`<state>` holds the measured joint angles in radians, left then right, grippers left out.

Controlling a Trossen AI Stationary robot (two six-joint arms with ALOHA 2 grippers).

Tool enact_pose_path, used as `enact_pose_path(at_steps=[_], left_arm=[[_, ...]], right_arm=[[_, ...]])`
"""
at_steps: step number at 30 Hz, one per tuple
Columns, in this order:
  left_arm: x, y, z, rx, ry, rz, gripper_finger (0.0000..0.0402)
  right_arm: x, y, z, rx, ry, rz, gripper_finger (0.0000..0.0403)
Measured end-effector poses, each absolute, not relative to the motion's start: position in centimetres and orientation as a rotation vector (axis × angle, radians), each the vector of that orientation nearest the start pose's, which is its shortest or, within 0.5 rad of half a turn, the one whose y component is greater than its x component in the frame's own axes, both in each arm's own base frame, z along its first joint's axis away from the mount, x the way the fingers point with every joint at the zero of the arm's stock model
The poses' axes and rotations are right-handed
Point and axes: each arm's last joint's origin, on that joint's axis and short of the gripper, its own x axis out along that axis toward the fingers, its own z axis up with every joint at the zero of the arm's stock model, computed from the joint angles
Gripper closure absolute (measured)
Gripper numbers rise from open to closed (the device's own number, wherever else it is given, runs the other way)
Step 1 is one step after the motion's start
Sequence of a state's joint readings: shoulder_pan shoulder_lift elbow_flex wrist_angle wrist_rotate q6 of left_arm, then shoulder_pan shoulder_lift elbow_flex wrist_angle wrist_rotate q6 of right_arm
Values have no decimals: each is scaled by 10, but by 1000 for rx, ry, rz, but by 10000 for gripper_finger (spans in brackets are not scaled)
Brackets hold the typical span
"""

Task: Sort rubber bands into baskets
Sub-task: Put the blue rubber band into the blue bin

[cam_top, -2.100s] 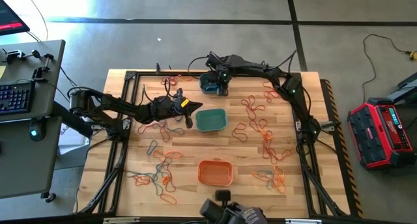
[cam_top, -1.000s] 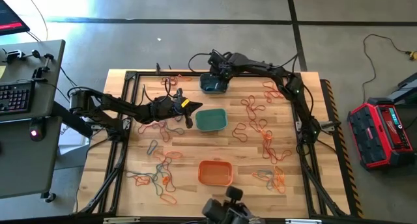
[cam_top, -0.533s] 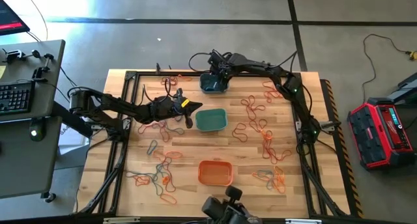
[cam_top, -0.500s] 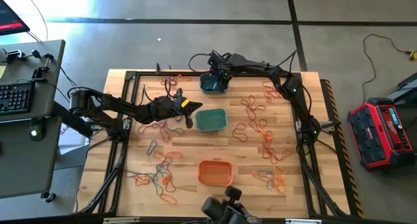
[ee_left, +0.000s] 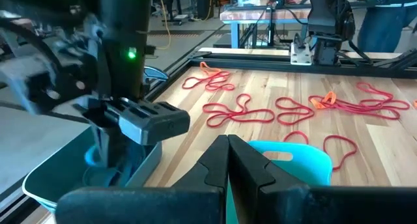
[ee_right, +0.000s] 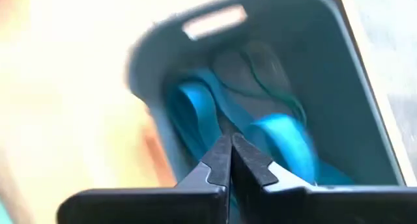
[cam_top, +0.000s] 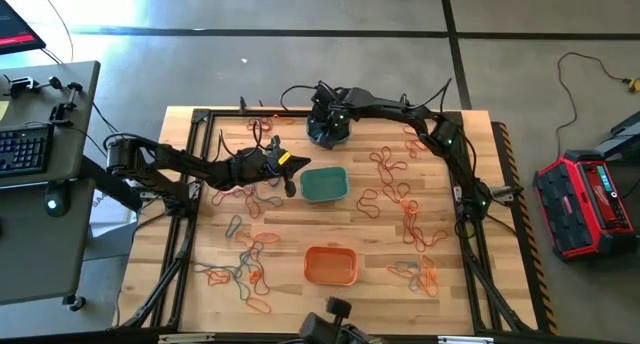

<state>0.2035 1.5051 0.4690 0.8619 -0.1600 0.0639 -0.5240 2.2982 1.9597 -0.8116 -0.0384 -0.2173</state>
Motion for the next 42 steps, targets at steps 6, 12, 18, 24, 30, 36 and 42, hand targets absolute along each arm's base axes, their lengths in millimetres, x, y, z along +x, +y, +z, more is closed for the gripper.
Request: enact_pose_path(at_steps=[6,12,18,24,30,36,42], left_arm=[[267,60,170,59,189,357,401],[267,60,170,59,189,357,401],[268,59,170,55,190,342,401],[265,59,174,67,190,320,402],[255,56,184,72,250,316,402],[241,52,191,81,347,301,401],[225,41,185,112,526,195,401]], right_arm=[[432,-232,206,101,1112,-287,402],[427,-223,208,65,1218,-288,373],[419,-215,227,-8,1247,-279,360],[413,-208,257,-3,1110,-227,395],[411,-201,248,-31,984,-246,402],[389,-176,233,-25,841,-242,402],[348,-134,238,-29,687,-261,403]])
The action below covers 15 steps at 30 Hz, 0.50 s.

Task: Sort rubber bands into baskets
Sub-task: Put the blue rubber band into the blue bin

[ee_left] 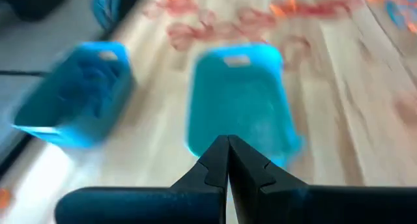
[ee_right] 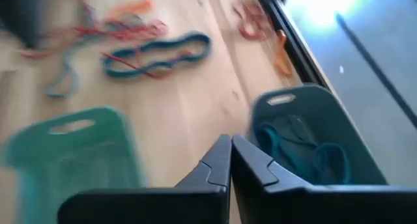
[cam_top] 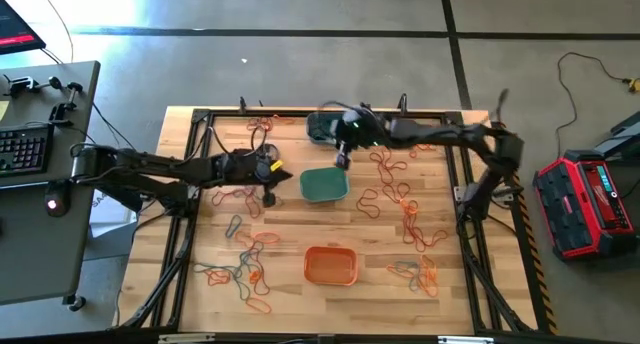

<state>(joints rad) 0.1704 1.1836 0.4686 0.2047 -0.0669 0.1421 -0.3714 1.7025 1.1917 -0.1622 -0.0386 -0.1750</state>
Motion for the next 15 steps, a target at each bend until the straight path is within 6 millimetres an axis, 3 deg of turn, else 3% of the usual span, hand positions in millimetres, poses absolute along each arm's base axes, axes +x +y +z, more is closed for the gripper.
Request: enact_pose_path(at_steps=[10,15], left_arm=[[216,6,171,105,719,21,384],[213,-12,179,-75,869,105,352]], right_arm=[[301,-78,245,-85,586,-298,403],[292,-65,240,-86,580,-276,403]])
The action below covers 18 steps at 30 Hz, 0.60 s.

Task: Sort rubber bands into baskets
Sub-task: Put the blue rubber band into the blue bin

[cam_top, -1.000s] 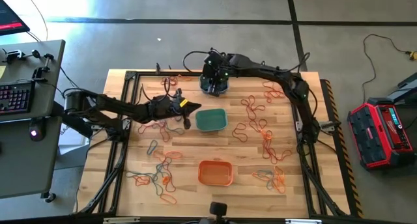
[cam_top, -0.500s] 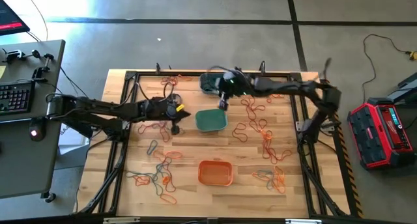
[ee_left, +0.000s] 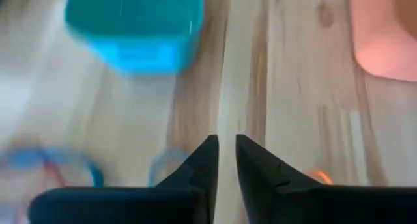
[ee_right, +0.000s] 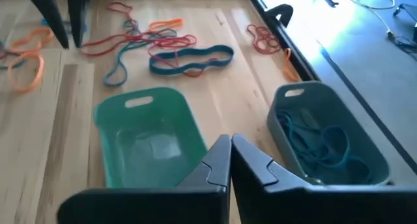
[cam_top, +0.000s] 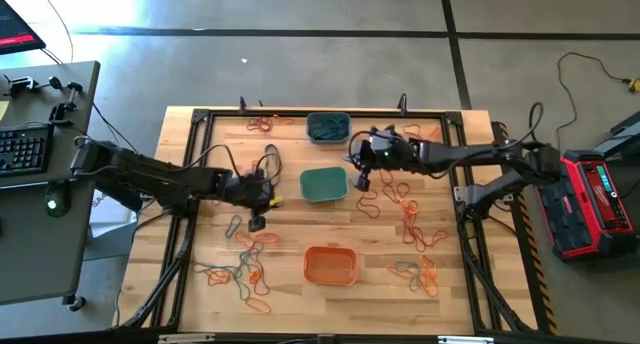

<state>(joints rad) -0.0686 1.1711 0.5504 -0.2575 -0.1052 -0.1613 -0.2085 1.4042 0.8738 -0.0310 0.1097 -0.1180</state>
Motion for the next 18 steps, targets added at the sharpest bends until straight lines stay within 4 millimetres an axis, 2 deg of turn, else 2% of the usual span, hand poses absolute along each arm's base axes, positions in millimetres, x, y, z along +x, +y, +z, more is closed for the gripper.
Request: enact_pose_path(at_steps=[8,14,18], left_arm=[[200,-36,192,-321,1065,265,311],[193,-49,202,-353,1143,274,308],[186,-56,209,-423,1225,310,309]], right_arm=[[297,-56,238,-82,558,-245,403],[300,-51,243,-140,502,-218,403],[299,-52,241,-145,528,-217,403]])
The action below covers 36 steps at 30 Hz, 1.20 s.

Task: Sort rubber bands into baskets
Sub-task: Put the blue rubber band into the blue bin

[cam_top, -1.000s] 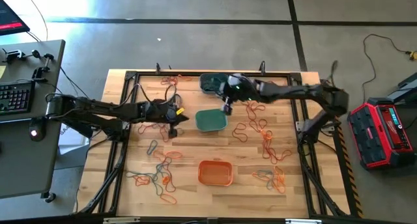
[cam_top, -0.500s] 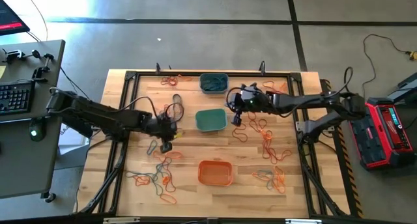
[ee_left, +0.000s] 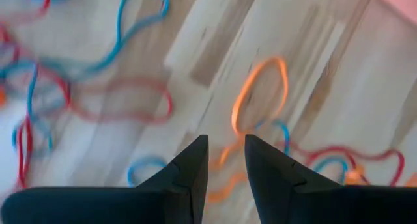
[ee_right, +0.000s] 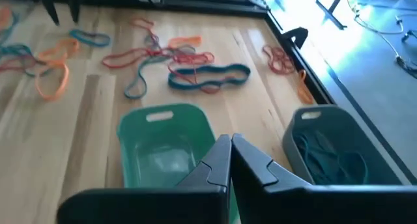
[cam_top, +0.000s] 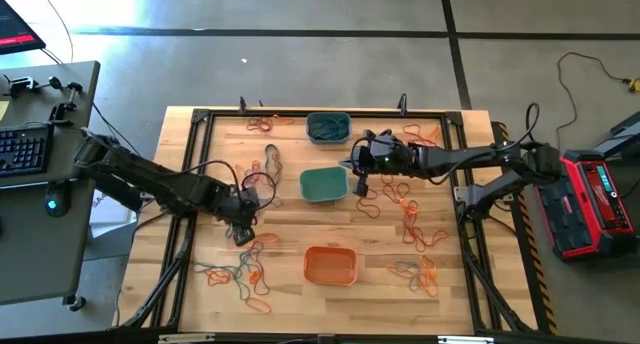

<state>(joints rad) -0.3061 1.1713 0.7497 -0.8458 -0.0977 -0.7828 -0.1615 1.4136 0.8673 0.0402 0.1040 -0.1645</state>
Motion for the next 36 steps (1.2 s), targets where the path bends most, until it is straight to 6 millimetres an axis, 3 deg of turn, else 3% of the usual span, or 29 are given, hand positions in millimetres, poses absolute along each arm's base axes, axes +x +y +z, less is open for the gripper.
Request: enact_pose_path(at_steps=[10,16,20,28,32,36], left_arm=[[168,-60,212,-464,1396,419,333],[165,-61,212,-566,1452,431,361],[166,-62,211,-596,1452,474,348],[170,-59,188,-465,1463,599,297],[166,-53,180,-473,1445,620,318],[164,-52,170,-536,1440,533,341]], right_arm=[[298,-54,240,-183,543,-213,398],[298,-54,240,-162,541,-219,370],[298,-54,240,-165,544,-217,345],[298,-54,239,-152,557,-218,322],[297,-54,238,-135,566,-221,322],[297,-54,238,-139,569,-220,322]])
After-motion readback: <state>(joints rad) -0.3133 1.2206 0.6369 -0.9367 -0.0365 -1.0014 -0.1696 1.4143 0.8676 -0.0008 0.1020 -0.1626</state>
